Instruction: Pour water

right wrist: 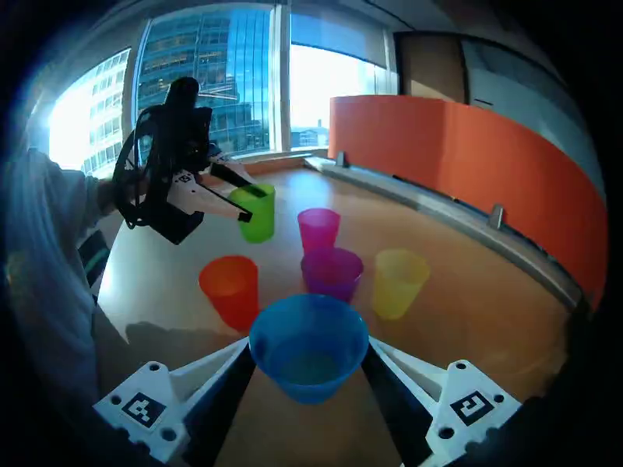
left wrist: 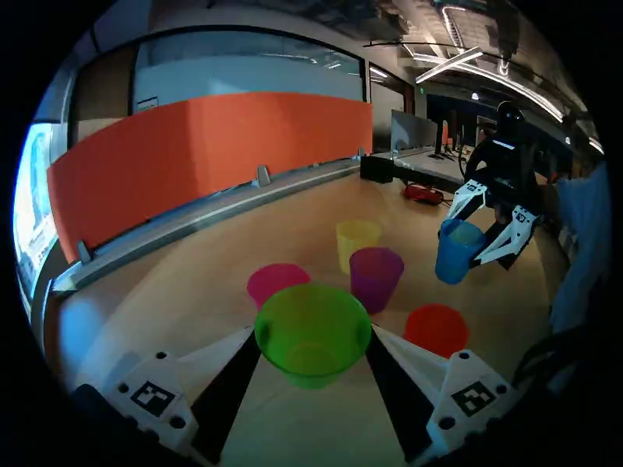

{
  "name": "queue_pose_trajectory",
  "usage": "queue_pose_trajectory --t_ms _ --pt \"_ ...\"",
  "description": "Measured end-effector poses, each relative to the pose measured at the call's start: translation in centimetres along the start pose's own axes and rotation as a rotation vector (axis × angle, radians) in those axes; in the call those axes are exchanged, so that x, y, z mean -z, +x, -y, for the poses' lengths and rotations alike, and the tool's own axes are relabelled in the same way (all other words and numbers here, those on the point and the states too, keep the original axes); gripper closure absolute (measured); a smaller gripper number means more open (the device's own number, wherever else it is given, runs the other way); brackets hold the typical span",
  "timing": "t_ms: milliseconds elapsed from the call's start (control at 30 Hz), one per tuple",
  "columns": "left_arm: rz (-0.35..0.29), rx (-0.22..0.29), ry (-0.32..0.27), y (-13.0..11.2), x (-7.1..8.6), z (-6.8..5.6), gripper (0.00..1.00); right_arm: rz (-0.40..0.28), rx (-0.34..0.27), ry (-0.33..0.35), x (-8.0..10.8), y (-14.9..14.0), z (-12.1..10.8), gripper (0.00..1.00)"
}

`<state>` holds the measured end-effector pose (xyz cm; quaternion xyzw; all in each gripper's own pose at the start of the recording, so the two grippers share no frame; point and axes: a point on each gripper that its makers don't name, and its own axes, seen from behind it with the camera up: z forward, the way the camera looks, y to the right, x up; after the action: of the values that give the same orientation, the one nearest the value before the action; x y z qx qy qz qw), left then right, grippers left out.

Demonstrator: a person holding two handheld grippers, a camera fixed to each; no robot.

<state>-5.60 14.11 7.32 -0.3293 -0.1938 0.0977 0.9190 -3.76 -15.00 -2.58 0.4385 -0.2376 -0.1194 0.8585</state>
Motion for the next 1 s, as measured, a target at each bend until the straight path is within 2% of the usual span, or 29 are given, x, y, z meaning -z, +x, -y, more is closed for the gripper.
queue_pose_trajectory --t_ms 467,1000 --pt "-0.124 0.014 0.047 4.9 3.2 0.7 0.13 -0.167 0.01 -0.044 2.4 8.0 -0.4 0.09" --pt "-0.263 0.007 0.052 10.8 6.8 0.0 0.13 -0.322 0.034 -0.081 4.3 15.0 -1.1 0.09"
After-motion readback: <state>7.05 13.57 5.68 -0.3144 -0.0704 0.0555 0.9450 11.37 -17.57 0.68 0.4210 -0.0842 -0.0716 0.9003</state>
